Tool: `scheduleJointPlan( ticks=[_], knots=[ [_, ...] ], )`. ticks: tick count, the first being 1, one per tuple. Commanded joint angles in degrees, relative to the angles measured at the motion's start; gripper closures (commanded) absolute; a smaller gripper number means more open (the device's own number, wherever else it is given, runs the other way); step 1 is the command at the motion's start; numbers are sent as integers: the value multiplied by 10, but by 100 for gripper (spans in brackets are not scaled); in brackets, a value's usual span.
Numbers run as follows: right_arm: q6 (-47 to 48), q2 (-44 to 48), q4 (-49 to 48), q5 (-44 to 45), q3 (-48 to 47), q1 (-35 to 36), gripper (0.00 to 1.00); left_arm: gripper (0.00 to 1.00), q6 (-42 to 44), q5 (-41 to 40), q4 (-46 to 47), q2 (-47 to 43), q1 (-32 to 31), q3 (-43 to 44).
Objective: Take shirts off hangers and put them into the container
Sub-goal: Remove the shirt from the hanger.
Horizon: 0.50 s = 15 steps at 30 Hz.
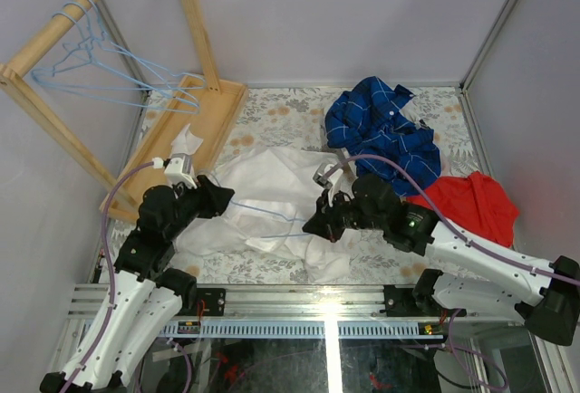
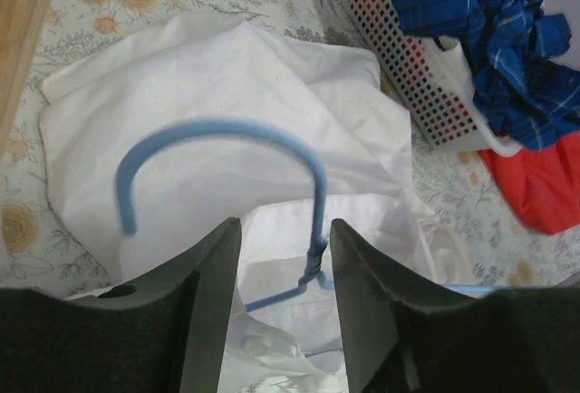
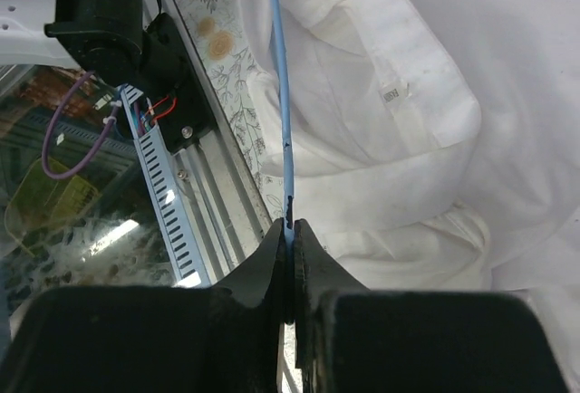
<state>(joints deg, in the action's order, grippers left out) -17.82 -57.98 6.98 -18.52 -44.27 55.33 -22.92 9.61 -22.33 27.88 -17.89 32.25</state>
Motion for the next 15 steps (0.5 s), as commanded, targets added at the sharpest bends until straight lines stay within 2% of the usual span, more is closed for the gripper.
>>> scheduleJointPlan(
  ticks=[1, 2, 5, 8, 15],
  knots=[
    [-18, 40, -30, 46, 0, -1, 100, 45, 0, -17, 17, -5, 4, 16],
    [-20, 43, -21, 72, -2, -1, 100, 35, 0, -18, 13, -4, 4, 18],
    [-27, 48, 9, 114, -8, -1, 100, 25, -1, -20, 6, 0, 4, 22],
    [-40, 53, 19, 133, -8, -1, 100, 20, -3, -21, 3, 3, 3, 24],
    [-78, 84, 11, 198, 7, -1, 100, 19, -4, -24, -4, 10, 4, 26]
  ],
)
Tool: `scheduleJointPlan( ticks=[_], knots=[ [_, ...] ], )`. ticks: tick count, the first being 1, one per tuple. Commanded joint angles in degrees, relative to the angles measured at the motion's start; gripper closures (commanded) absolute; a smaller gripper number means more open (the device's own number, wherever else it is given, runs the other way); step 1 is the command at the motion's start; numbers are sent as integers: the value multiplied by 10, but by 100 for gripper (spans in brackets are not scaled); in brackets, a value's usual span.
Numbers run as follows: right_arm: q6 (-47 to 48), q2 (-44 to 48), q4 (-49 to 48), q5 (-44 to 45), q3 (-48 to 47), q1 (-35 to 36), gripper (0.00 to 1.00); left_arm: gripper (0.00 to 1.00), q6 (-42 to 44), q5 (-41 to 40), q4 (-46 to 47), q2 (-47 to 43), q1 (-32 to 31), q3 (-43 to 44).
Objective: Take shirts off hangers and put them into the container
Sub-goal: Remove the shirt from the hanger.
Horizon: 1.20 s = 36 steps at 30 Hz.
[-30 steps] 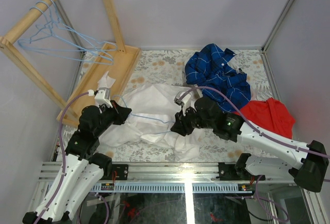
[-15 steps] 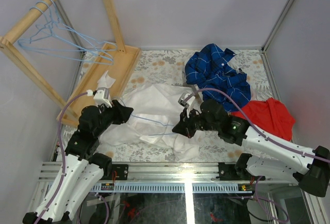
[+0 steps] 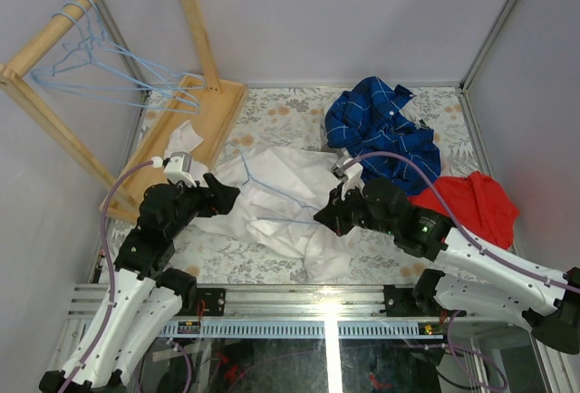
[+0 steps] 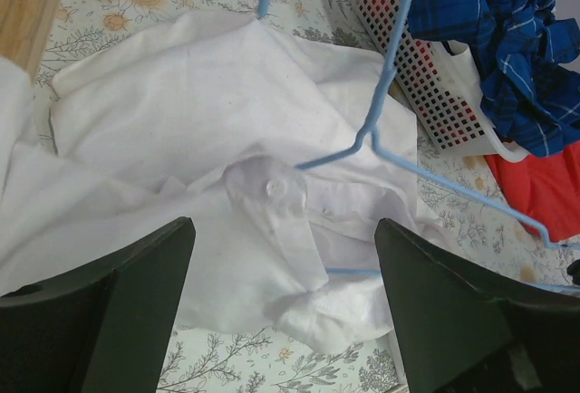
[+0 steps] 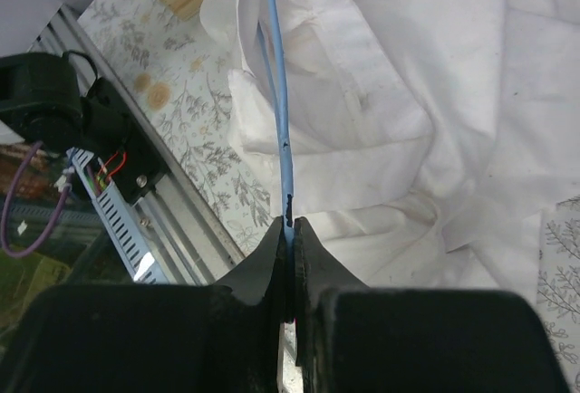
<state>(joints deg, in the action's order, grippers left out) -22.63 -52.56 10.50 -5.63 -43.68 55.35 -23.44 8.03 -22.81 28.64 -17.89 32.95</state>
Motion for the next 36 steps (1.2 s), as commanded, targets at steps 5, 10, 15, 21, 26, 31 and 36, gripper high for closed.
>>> scheduleJointPlan(
  ticks=[5, 10, 15, 21, 26, 31, 36],
  knots=[
    [-41, 64, -43, 93, 2, -2, 100, 19, -2, -16, 5, 17, 4, 11],
    [-49, 99, -63, 94, 3, -2, 100, 21, -1, -9, -1, 67, 3, 15],
    [-46, 122, -71, 92, -3, -2, 100, 38, 3, -7, -22, 123, 3, 33],
    [-37, 143, -62, 106, -15, -1, 100, 74, 5, -24, -23, 142, 3, 41],
    [-34, 158, -54, 123, -17, -2, 100, 90, 3, -48, -20, 133, 4, 38],
    [-28, 166, -41, 142, -18, -1, 100, 97, 2, -69, -21, 117, 4, 35],
    [-24, 179, -30, 171, -17, -1, 100, 100, -3, -88, -22, 100, 4, 31]
  ],
)
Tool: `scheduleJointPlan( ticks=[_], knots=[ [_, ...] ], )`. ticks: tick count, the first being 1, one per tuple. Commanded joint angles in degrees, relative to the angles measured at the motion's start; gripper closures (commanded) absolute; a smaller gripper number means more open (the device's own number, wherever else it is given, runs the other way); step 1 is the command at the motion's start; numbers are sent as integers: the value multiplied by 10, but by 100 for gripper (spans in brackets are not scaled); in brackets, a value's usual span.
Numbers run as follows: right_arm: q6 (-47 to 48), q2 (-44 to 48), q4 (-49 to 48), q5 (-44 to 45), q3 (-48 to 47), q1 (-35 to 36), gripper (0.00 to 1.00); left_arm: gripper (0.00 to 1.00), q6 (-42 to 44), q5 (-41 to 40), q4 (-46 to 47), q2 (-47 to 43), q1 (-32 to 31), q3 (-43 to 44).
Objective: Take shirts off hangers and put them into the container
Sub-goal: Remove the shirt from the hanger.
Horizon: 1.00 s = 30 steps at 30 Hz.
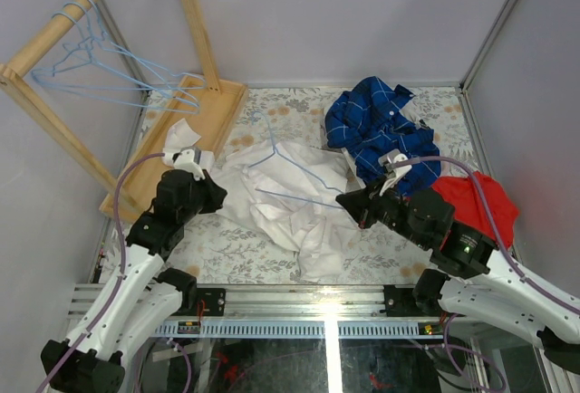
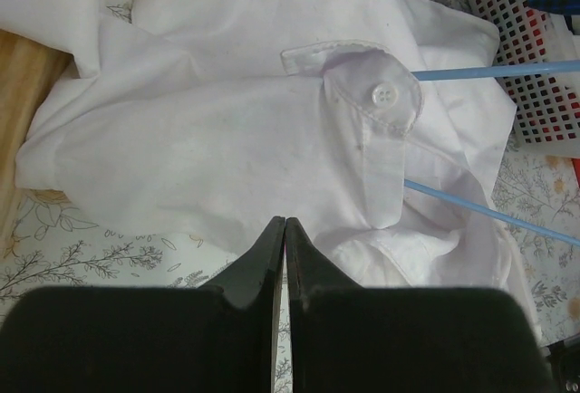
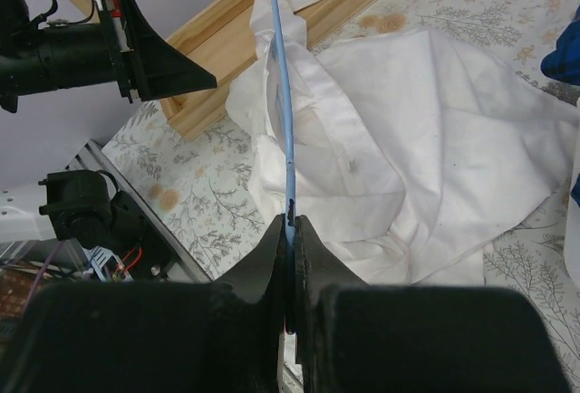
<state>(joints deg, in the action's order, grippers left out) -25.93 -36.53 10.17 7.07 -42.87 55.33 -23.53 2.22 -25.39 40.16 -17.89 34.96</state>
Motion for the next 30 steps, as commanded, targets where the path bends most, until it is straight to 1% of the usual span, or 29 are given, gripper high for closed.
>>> scheduleJointPlan(
  ticks=[1, 5, 12, 19, 24, 25, 26, 29, 30],
  knots=[
    [9, 25, -27, 52, -24, -1, 100, 100, -5, -34, 3, -17, 3, 10],
    [11, 51, -27, 86, -17, -1, 100, 100, -8, -40, 3, -21, 3, 9],
    [15, 73, -11, 110, -19, -1, 100, 100, -7, -38, -1, -17, 4, 12],
    [12, 72, -5, 107, -38, -1, 100, 100, -8, -44, 2, -29, 4, 9],
    [4, 84, -13, 104, -32, -1, 100, 100, -8, -45, -1, -33, 3, 9],
    [3, 85, -14, 104, -32, -1, 100, 99, -7, -44, -1, -34, 3, 9],
    [5, 87, -14, 105, -32, -1, 100, 95, -7, -44, -1, -35, 3, 9],
    [11, 90, -7, 115, -35, -1, 100, 82, -8, -44, 1, -36, 3, 9],
    [13, 92, -4, 123, -34, -1, 100, 74, -7, -42, 2, -36, 3, 9]
  ],
)
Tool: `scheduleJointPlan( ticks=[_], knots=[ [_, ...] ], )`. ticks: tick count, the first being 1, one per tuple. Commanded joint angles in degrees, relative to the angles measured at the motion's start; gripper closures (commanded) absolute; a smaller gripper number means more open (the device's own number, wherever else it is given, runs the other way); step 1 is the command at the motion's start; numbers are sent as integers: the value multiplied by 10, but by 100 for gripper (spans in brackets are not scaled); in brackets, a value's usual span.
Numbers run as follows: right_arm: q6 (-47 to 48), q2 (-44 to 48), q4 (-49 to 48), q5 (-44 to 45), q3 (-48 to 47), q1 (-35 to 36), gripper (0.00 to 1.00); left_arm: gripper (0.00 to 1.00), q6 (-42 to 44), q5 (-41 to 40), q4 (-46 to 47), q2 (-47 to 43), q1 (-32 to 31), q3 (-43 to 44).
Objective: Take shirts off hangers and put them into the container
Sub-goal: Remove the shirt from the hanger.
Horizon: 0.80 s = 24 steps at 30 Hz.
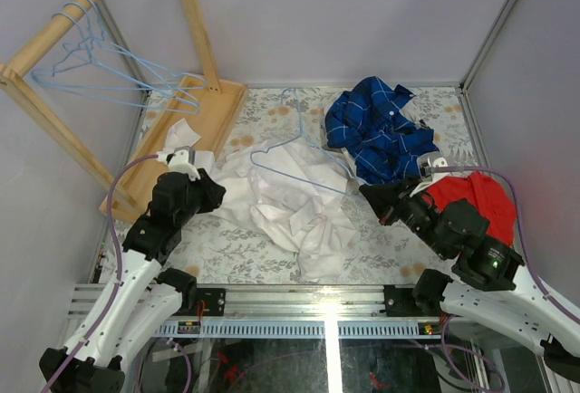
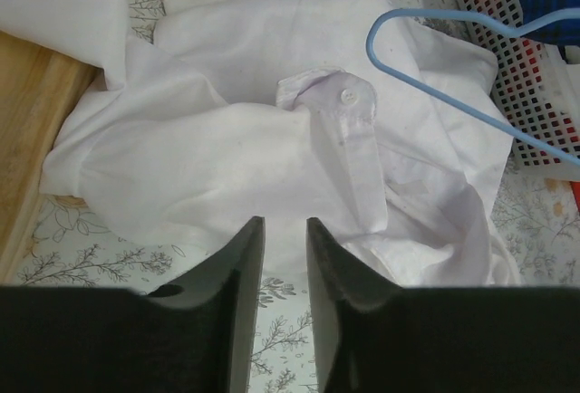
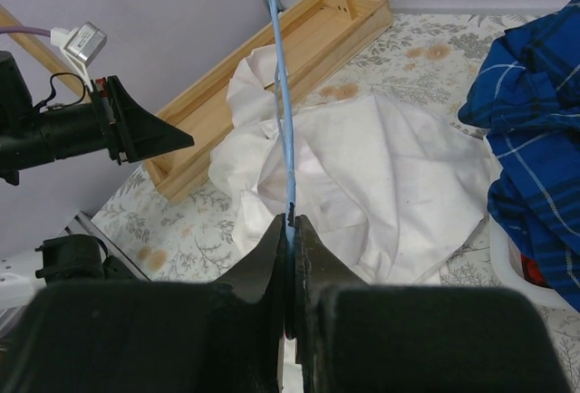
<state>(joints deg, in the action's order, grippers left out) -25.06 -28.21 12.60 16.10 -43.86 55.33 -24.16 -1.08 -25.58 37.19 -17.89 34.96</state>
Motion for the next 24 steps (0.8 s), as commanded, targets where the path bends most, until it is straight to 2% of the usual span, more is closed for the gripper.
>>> scheduleJointPlan(
  ticks=[1, 4, 9, 12, 16, 24],
  knots=[
    [6, 9, -28, 43, -22, -1, 100, 67, -1, -7, 4, -7, 3, 9],
    [6, 13, -48, 80, -3, -1, 100, 49, -2, -4, 4, -6, 4, 10],
    [0, -6, -140, 74, 25, -1, 100, 37, -3, -4, 0, -10, 3, 13],
    [12, -31, -176, 49, 19, -1, 100, 35, -3, -6, 0, -16, 3, 13],
    [50, -45, -234, -32, 2, -1, 100, 26, -9, -19, -2, -26, 3, 10],
    [87, -21, -316, -125, -16, -1, 100, 18, -16, -30, -2, -34, 4, 8]
  ],
)
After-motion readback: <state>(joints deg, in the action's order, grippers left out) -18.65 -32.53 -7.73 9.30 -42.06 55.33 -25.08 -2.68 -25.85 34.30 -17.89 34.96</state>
